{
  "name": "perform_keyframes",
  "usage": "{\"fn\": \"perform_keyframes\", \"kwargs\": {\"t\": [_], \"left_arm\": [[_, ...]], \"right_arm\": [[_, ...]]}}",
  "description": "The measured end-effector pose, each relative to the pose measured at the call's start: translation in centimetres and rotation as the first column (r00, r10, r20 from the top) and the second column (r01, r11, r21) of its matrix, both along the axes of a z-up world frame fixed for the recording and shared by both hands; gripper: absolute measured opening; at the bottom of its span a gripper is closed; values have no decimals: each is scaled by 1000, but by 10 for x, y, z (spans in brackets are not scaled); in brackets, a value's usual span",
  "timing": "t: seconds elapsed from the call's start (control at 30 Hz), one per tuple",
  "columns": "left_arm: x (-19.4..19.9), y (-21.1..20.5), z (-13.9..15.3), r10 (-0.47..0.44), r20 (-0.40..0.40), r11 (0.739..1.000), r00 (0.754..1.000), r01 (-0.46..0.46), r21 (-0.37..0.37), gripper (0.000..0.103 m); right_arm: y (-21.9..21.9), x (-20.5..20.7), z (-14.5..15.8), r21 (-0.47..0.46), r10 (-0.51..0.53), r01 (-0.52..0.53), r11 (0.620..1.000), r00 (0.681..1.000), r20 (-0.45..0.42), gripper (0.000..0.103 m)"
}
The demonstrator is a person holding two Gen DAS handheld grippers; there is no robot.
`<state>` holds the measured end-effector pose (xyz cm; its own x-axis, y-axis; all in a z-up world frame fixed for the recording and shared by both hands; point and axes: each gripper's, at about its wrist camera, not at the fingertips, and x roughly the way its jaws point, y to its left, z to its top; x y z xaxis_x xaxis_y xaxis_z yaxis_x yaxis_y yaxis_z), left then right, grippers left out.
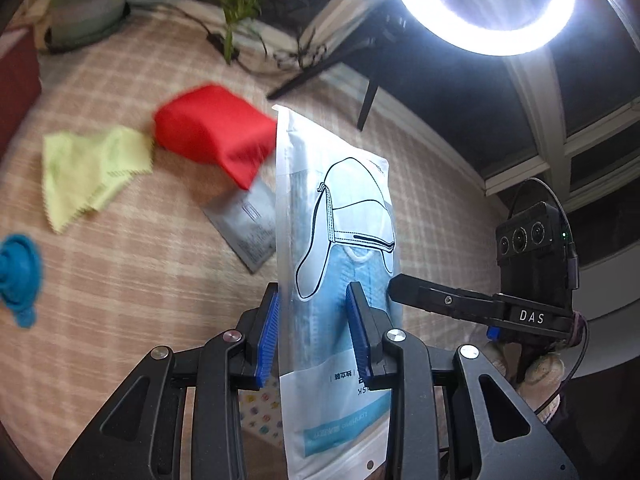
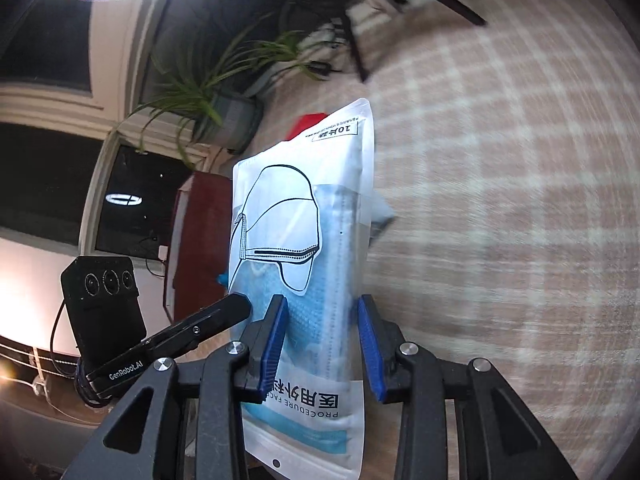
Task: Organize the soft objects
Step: 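Carry the face-mask bag with the left gripper over the cardboard box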
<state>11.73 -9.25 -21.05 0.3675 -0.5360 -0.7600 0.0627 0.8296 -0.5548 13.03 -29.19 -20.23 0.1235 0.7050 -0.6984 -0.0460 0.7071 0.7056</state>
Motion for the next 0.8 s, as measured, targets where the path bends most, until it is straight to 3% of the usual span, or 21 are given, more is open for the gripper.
{"fn": "perform_keyframes", "kwargs": {"t": [0.27,0.47,0.8], "left_arm": [[-17,87,46,85,71,996,994,-84,-15,30],[-35,169,65,171,103,985,980,-172,2,31],[-45,294,77,294,106,953,950,-300,41,32]], "right_arm": [[87,11,48,-8,73,-73,997,995,66,33],[185,18,72,-25,164,-162,987,980,113,33],[338,33,75,-23,266,-265,964,955,132,33]]}}
